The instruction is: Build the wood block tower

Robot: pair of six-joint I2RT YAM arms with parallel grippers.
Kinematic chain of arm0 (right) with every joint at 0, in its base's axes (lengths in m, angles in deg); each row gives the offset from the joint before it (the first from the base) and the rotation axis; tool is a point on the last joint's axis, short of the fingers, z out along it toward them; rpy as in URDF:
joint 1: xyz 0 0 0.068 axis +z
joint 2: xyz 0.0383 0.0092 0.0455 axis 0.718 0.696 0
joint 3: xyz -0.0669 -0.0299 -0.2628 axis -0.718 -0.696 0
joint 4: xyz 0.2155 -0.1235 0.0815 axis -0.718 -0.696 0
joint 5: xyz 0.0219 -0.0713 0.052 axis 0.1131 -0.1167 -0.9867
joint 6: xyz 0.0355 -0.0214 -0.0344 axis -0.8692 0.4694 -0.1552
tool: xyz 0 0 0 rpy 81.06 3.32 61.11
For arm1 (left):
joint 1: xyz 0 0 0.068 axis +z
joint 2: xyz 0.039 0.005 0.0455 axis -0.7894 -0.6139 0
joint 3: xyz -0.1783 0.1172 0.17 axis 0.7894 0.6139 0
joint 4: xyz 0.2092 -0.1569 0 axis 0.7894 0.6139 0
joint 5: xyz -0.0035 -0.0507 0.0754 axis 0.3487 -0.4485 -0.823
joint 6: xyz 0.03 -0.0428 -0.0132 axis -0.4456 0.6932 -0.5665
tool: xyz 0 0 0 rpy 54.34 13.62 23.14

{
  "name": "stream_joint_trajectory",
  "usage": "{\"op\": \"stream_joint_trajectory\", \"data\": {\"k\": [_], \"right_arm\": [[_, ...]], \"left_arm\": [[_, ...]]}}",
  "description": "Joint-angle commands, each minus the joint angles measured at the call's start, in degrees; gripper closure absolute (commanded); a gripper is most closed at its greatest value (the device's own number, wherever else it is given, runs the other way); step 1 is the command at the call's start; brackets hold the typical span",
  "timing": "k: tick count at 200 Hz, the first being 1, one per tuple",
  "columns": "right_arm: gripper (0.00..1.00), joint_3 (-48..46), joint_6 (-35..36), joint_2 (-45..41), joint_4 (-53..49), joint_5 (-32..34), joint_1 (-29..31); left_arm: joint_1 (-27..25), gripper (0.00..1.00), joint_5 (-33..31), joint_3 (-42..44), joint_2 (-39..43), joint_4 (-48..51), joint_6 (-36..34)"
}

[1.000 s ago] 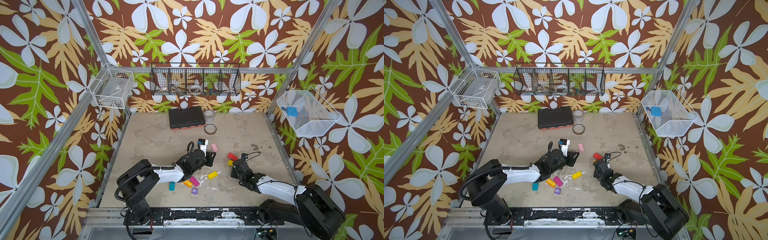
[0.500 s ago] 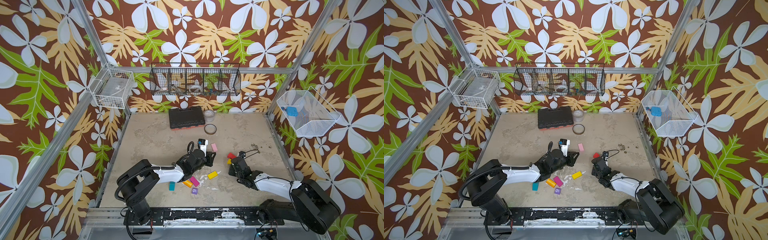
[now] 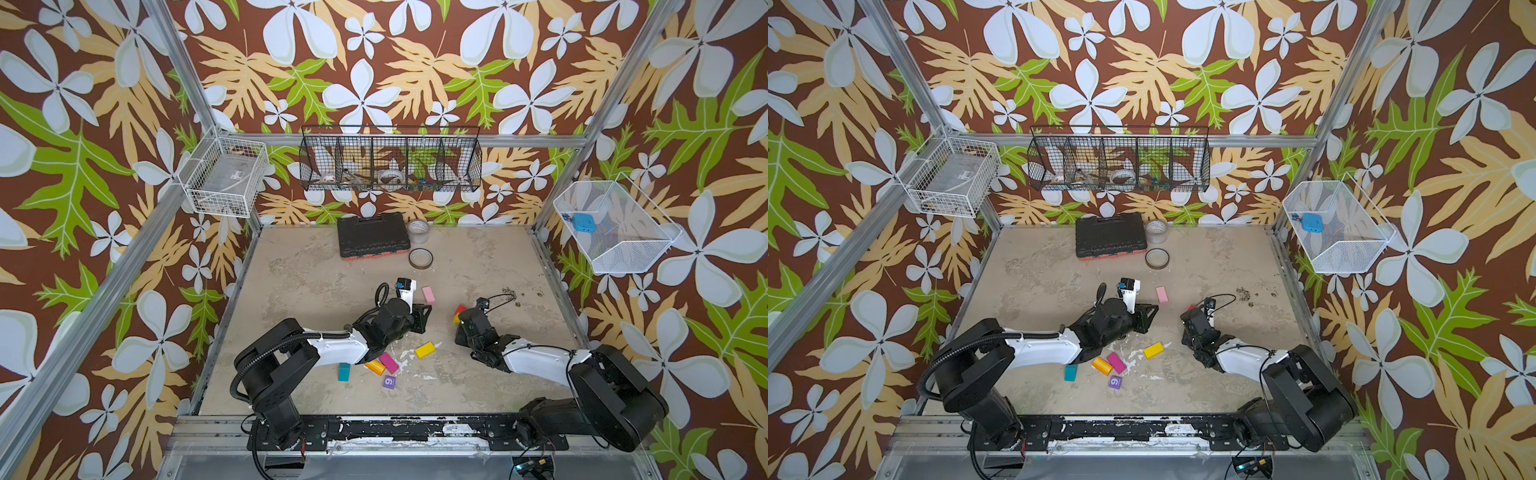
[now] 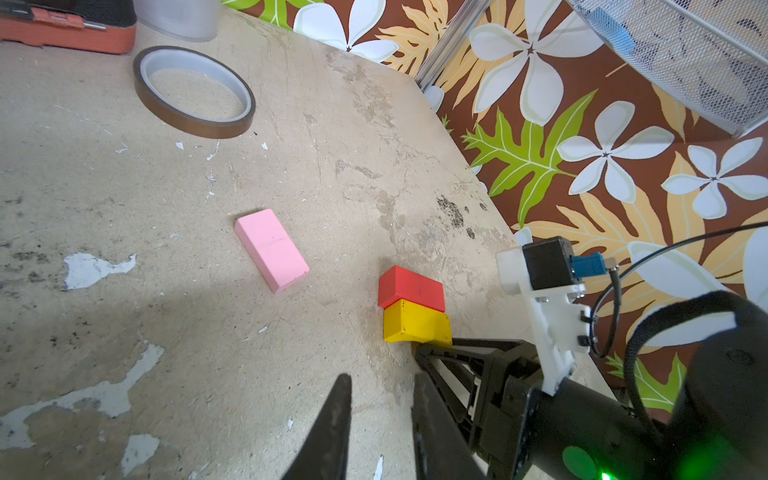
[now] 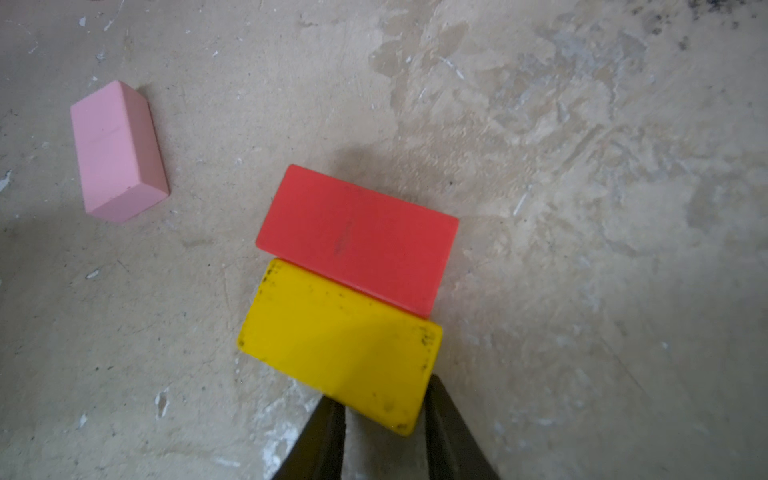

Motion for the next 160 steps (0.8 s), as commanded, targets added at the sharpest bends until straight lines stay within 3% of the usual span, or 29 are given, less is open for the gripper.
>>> {"op": "stream_joint_trajectory", "data": {"k": [1,139,160], "right_arm": [[0.66,0.5,0.7,0.6,0.5,1.3,-0.2],[0.66,3.3,1.1,2.8,-0.1,2.0,-1.2],[0.55,3.3,1.2,1.4,-1.0,2.2,-1.1]], "left_arm": [[0.0,0.72,0.1,-0.5,-0.2,-0.7,-0.9],[0.0,0.72,0.5,-0.8,-0.7,-0.6,-0.9],[0.0,0.72,0.6,-0.9,-0.8,-0.6,-0.9]]}}
